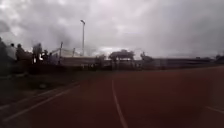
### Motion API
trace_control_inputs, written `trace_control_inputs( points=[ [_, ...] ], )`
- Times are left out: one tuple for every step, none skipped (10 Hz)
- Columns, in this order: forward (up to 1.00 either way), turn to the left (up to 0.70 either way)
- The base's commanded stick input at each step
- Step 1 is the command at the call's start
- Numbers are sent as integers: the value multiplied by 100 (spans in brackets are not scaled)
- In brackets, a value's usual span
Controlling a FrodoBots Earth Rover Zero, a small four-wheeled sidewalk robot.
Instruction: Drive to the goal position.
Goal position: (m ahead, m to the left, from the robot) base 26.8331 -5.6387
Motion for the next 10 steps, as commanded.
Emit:
trace_control_inputs(
  points=[
    [50, 0],
    [50, 0],
    [50, 0],
    [50, 0],
    [50, 0],
    [50, 0],
    [50, 0],
    [50, 0],
    [50, 0],
    [50, 0]
  ],
)
